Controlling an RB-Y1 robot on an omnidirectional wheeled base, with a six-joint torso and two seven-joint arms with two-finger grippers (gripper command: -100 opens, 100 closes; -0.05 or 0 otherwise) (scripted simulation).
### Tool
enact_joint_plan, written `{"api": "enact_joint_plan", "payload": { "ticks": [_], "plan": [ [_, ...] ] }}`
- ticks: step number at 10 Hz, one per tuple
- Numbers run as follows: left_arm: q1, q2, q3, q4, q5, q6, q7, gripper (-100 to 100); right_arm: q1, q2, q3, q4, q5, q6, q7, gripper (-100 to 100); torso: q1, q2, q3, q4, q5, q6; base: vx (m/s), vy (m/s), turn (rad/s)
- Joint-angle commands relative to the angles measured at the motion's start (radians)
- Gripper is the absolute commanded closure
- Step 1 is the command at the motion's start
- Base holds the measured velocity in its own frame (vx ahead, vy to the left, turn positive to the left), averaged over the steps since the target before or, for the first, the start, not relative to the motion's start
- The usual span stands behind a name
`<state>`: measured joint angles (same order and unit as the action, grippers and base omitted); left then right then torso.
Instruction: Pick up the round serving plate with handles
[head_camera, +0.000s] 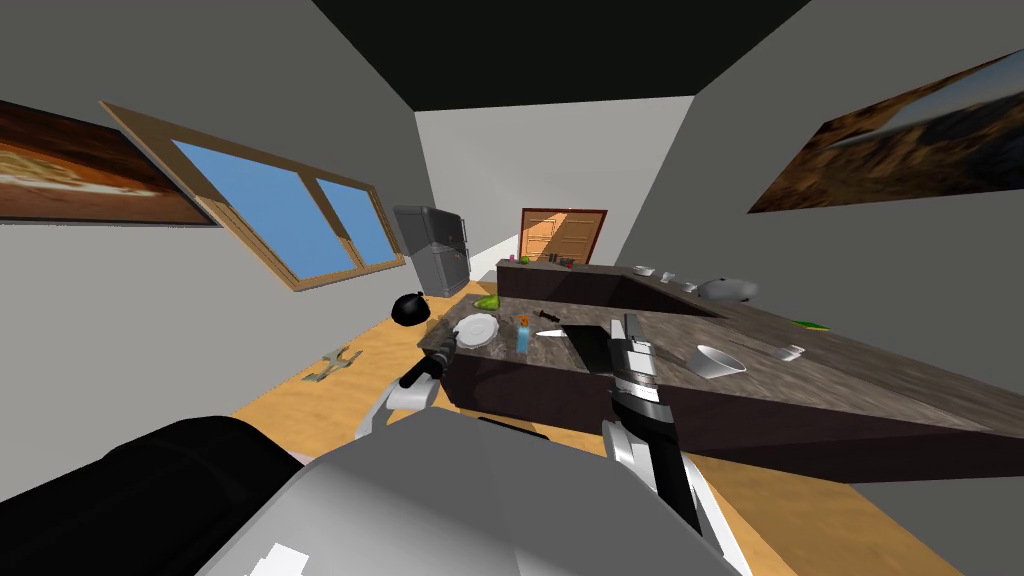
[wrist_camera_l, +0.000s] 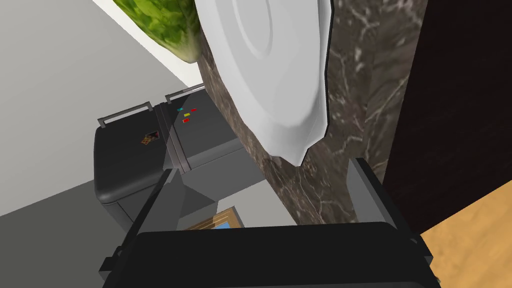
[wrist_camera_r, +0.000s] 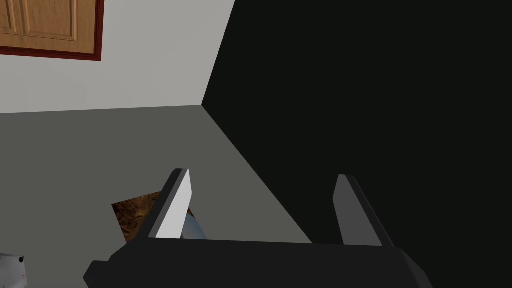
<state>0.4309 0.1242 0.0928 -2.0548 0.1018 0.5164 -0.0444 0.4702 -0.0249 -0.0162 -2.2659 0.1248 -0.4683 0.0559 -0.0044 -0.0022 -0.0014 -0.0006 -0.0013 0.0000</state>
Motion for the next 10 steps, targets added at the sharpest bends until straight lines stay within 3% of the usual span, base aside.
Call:
{"api": "enact_joint_plan", "payload": {
  "ticks": [1, 5, 6, 7, 8, 10],
  "plan": [
    [-0.007, -0.005, 0.001, 0.011, 0.0, 0.041, -0.001, -100, 0.0, 0.0, 0.0, 0.0, 0.0, 0.0, 0.0, 0, 0.0, 0.0, 0.0, 0.0, 0.0, 0.0, 0.024, -0.056, 0.007],
    [-0.012, 0.004, 0.006, 0.022, 0.01, 0.116, -0.001, -100, 0.0, 0.0, 0.0, 0.0, 0.0, 0.0, 0.0, 0, 0.001, 0.001, 0.001, 0.0, 0.0, 0.0, 0.018, -0.054, 0.005],
    [-0.011, 0.001, 0.005, 0.018, 0.008, 0.104, -0.001, -100, 0.0, 0.0, 0.0, 0.0, 0.0, 0.0, 0.0, 0, 0.002, 0.001, 0.0, 0.0, 0.0, 0.0, 0.011, -0.022, 0.004],
    [-0.011, 0.001, 0.005, 0.018, 0.008, 0.108, -0.001, 0, 0.0, 0.0, 0.0, 0.0, 0.0, 0.0, 0.0, 0, 0.003, 0.001, 0.001, 0.0, 0.001, 0.0, 0.0, 0.0, 0.0],
    [-0.03, -0.015, 0.055, 0.037, 0.058, 0.127, -0.051, -100, 0.0, 0.0, 0.0, 0.0, 0.0, 0.0, 0.0, 0, 0.004, 0.002, 0.001, 0.0, 0.001, 0.0, 0.023, -0.033, 0.006],
    [-0.03, -0.015, 0.063, 0.037, 0.073, 0.127, -0.087, -100, 0.0, 0.0, 0.0, 0.0, 0.0, 0.0, 0.0, 0, 0.002, 0.001, 0.0, 0.0, 0.0, 0.0, 0.018, -0.037, 0.005]
  ]
}}
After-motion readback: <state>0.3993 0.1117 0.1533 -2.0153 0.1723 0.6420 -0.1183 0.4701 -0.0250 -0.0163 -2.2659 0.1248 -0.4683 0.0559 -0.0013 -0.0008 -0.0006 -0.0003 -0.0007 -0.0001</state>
